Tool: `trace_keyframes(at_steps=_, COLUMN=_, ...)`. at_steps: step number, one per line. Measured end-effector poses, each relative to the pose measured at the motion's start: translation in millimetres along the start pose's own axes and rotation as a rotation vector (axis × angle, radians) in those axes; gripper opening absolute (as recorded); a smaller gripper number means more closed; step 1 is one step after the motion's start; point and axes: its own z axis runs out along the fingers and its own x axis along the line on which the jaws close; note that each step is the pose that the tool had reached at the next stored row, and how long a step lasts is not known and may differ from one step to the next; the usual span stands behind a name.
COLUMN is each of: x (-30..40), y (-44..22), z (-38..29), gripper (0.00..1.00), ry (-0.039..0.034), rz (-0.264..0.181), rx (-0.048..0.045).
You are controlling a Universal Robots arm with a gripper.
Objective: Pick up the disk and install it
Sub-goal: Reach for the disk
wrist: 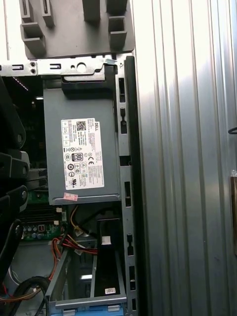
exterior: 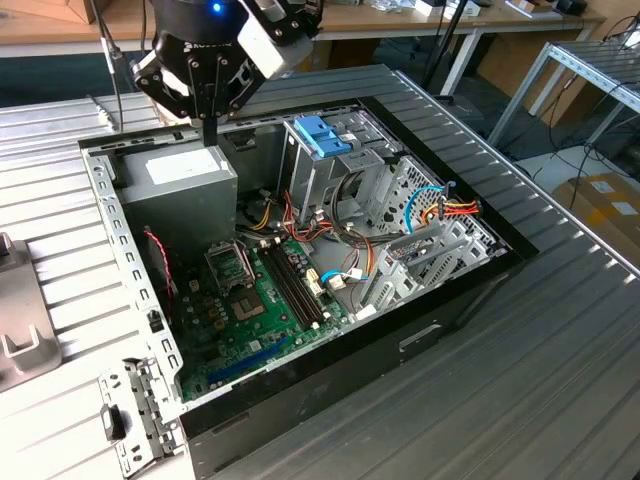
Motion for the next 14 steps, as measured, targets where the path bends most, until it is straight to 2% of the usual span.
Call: trace_keyframes(at_steps=14, x=4.9, y=-0.4, z=-0.2, gripper=0.1, ry=0.0, rz=0.0, rx=0.0001)
